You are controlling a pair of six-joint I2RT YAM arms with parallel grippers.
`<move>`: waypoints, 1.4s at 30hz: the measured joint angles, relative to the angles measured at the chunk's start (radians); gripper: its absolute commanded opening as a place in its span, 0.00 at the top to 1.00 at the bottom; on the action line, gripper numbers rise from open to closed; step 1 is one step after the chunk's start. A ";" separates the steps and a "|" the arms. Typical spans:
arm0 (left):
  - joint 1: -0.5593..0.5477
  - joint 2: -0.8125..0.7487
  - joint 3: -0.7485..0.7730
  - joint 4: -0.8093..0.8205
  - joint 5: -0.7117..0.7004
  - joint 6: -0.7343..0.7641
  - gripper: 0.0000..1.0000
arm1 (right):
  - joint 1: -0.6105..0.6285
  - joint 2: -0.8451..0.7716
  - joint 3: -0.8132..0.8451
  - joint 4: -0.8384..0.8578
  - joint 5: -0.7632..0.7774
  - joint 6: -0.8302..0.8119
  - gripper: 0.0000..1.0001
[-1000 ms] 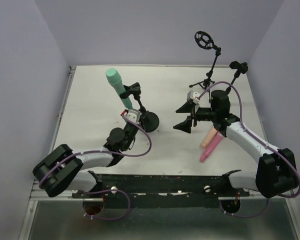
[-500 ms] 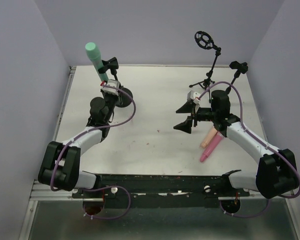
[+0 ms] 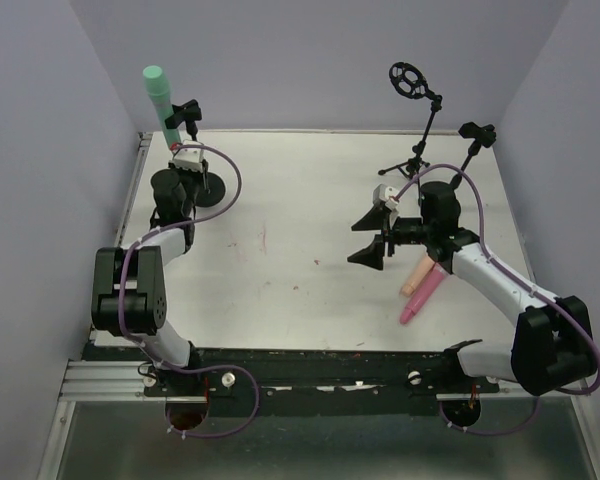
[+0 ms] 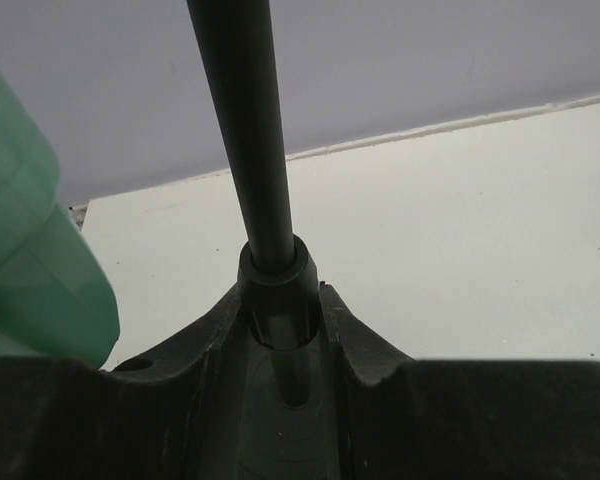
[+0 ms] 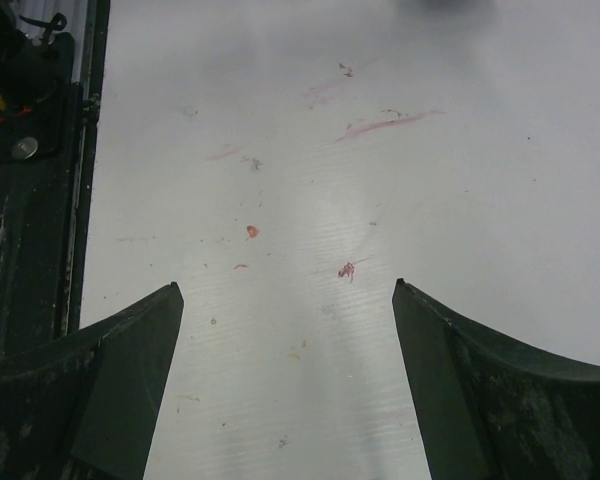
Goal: Attach the microphones to the stand
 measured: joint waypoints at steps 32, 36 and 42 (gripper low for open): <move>0.052 0.148 0.113 -0.032 0.063 -0.024 0.83 | 0.000 0.051 0.011 -0.059 -0.003 -0.020 0.07; 0.052 0.148 0.111 -0.032 0.063 -0.035 0.80 | 0.000 0.051 0.011 -0.060 -0.003 -0.020 0.07; 0.052 0.145 0.094 -0.032 0.063 -0.058 0.71 | 0.000 0.050 0.012 -0.063 -0.003 -0.021 0.07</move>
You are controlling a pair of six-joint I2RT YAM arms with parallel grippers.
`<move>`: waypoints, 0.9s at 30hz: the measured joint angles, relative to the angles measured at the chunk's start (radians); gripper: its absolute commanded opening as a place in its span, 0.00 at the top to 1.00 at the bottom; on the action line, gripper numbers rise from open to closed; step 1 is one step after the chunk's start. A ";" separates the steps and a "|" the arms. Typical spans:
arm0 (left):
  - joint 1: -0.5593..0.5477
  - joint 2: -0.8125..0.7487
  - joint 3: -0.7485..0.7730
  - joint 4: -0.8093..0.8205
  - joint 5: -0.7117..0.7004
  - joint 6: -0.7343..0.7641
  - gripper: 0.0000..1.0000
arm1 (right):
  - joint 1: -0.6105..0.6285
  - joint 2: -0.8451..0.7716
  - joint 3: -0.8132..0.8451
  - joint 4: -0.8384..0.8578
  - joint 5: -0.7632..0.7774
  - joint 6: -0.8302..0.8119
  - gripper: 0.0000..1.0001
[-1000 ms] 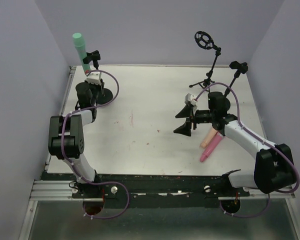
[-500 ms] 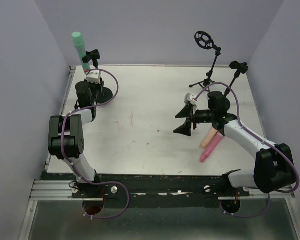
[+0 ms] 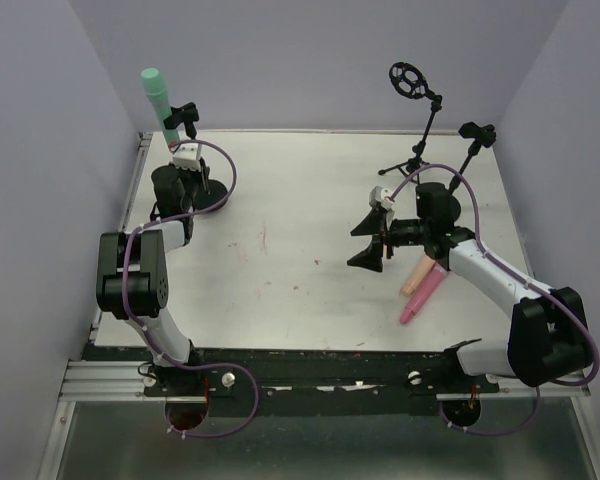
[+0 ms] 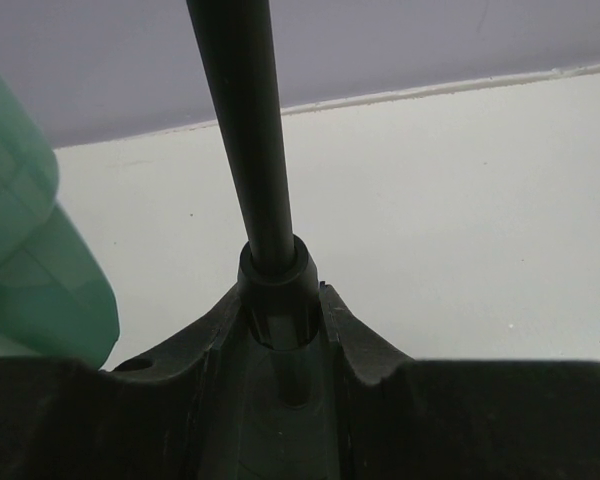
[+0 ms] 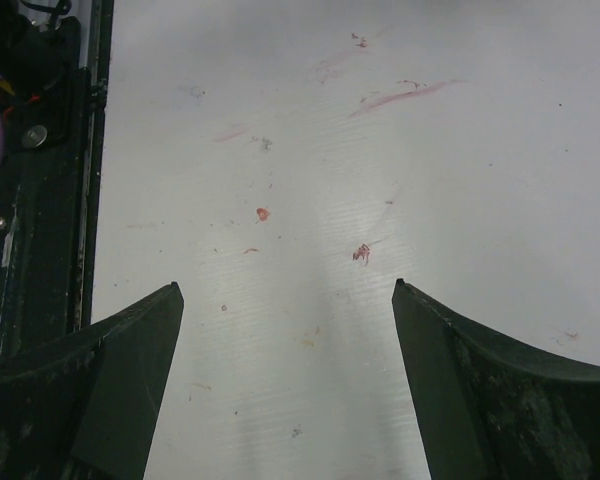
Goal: Attach the microphones to the stand
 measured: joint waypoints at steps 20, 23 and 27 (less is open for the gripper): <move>-0.004 -0.079 -0.049 0.047 0.000 -0.027 0.48 | -0.006 -0.021 0.004 -0.001 -0.002 0.000 0.07; -0.007 -0.092 -0.055 0.059 0.000 -0.030 0.46 | -0.006 -0.024 0.005 -0.001 -0.005 0.000 0.07; -0.012 -0.094 -0.073 0.059 0.000 -0.031 0.42 | -0.006 -0.029 0.005 -0.001 -0.007 0.000 0.07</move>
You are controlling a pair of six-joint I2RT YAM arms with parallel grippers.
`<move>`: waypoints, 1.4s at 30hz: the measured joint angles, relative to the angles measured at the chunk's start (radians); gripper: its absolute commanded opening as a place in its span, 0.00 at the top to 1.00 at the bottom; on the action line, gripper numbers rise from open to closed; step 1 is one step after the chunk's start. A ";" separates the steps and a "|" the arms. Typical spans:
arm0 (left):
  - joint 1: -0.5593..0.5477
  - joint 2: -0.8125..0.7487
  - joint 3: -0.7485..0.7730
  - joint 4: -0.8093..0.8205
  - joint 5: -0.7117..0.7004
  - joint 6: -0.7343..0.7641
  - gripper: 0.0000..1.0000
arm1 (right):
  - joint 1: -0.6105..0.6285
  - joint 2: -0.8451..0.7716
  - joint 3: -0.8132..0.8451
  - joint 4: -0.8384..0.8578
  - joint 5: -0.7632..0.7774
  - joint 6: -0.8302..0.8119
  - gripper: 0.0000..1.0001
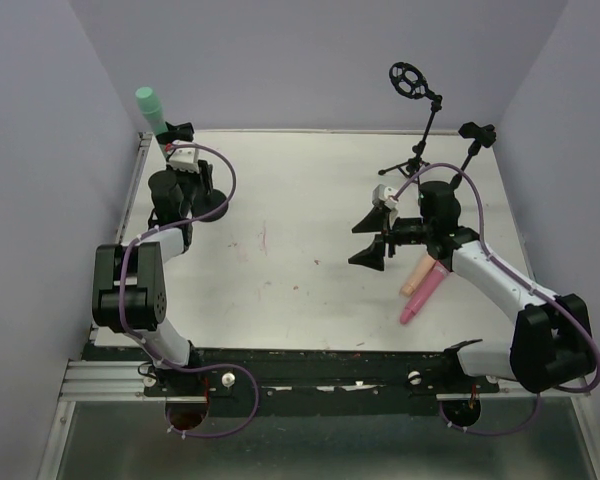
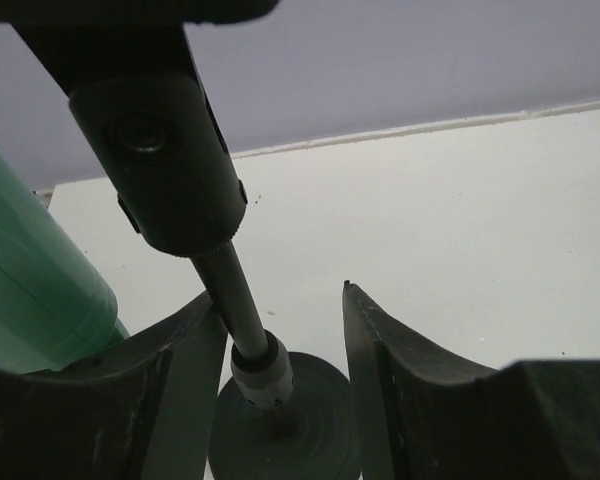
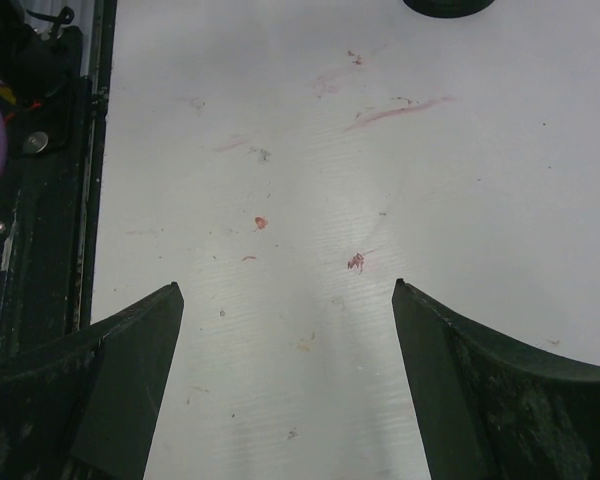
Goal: Attach the microphones to the stand
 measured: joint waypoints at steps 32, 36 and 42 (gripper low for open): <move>-0.113 -0.583 -0.248 -0.369 -0.106 -0.135 0.02 | 0.000 -0.077 0.013 -0.064 -0.031 -0.055 0.05; -0.113 -0.796 -0.243 -0.492 -0.100 -0.191 0.01 | -0.006 -0.105 0.025 -0.088 -0.031 -0.061 0.02; -0.113 -1.005 -0.172 -0.698 0.068 -0.263 0.01 | -0.018 -0.134 0.117 -0.248 0.023 -0.122 0.00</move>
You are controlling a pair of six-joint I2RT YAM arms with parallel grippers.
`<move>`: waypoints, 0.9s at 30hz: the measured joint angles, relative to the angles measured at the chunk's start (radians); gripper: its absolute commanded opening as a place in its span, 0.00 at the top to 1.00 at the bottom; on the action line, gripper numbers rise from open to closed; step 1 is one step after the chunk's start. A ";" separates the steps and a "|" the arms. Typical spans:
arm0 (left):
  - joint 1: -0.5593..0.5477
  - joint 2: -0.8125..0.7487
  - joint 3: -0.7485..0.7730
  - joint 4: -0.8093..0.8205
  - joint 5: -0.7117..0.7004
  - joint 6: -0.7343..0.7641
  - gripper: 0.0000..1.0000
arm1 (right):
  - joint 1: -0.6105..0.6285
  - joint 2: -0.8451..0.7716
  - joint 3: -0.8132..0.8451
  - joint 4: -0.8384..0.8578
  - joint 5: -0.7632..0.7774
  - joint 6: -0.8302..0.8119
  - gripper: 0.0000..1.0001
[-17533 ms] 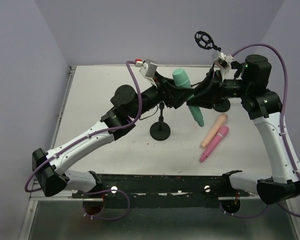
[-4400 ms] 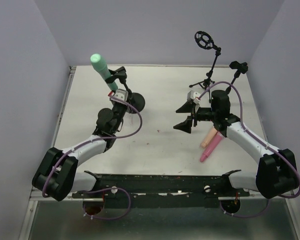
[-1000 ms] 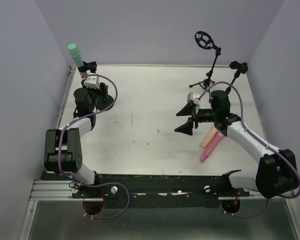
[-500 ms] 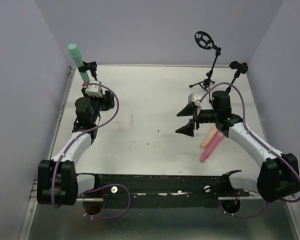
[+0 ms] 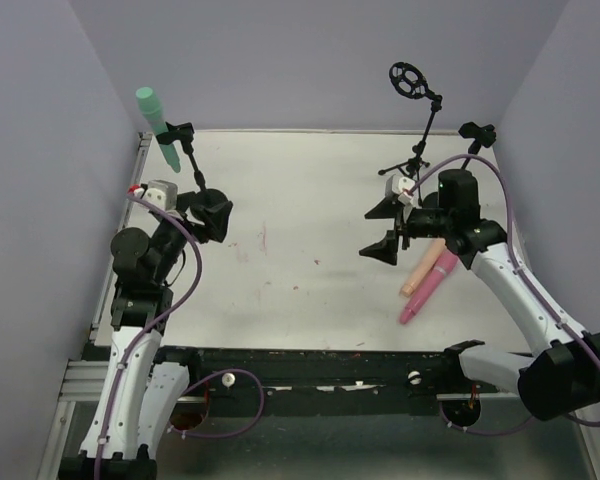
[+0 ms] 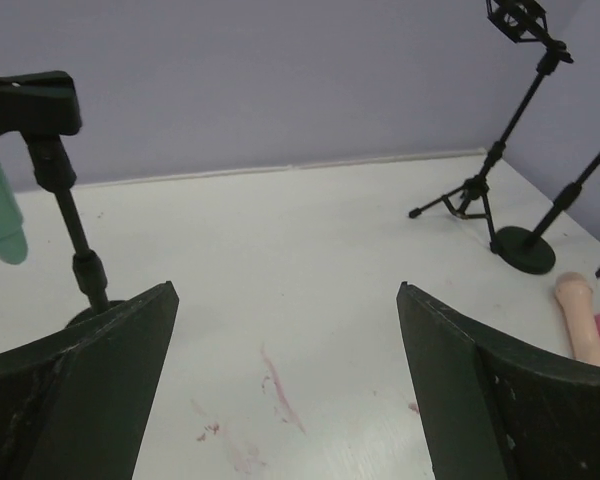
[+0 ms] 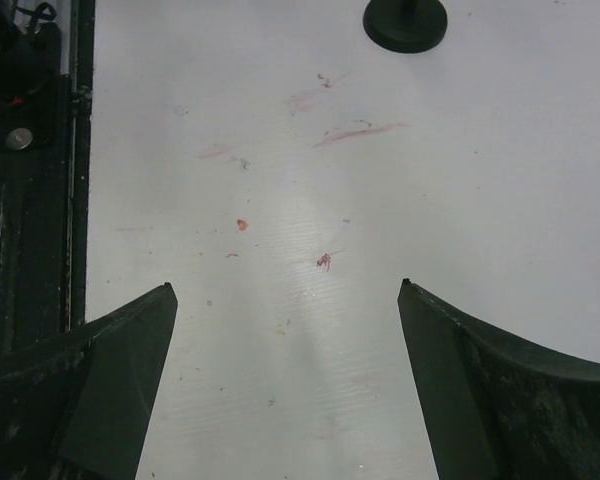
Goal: Attach the microphones to the stand
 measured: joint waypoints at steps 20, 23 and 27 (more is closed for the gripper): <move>-0.145 -0.179 0.002 -0.341 0.157 0.022 0.01 | -0.442 -0.164 0.258 -0.308 0.425 0.253 0.00; -0.155 -0.191 0.002 -0.346 0.148 0.025 0.01 | -0.526 -0.142 0.236 -0.256 0.436 0.323 0.00; -0.158 -0.219 0.000 -0.345 0.145 0.026 0.01 | -0.578 -0.088 0.220 -0.179 0.452 0.395 0.00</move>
